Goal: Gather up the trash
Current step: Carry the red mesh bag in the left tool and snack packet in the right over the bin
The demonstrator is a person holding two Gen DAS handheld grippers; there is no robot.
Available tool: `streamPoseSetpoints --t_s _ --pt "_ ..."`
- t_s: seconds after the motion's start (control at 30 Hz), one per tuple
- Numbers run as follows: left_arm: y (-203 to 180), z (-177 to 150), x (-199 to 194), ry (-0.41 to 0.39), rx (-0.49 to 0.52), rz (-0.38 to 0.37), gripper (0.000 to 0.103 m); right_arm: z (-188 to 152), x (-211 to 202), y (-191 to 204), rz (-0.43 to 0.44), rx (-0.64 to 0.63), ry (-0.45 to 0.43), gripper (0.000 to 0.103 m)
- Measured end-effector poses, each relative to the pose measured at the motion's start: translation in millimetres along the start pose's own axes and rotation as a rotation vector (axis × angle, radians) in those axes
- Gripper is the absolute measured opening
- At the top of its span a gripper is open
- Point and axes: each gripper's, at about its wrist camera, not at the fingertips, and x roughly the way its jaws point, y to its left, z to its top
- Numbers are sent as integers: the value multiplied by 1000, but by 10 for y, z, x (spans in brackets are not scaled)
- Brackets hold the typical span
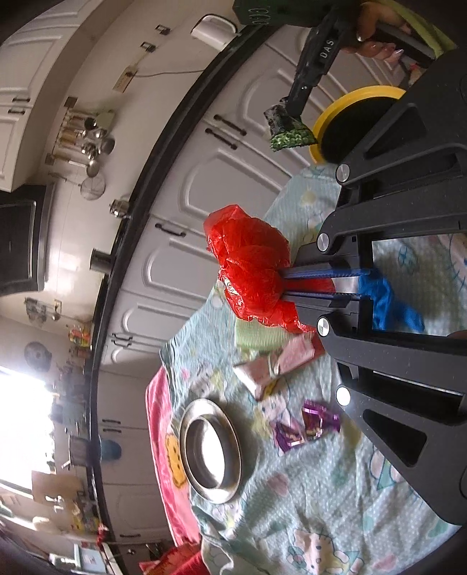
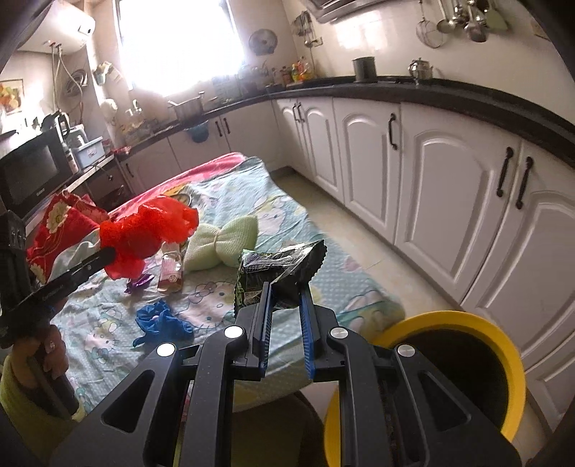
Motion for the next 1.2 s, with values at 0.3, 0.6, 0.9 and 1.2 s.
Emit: streamPoseSetpoints --t_s 0.3,0.6,0.9,1.2 --pt "-294 -54 3 11 53 -40 3 -38 -259 -225 -38 39 -50 15" --pt "-513 -97 8 16 96 -66 3 -134 -393 -361 -81 55 -69 15" --pt "-716 -152 44 28 135 -98 3 -223 -542 -522 -116 77 -88 15" --pt "-932 -218 91 44 183 -121 3 -292 -661 -669 -144 94 -103 15"
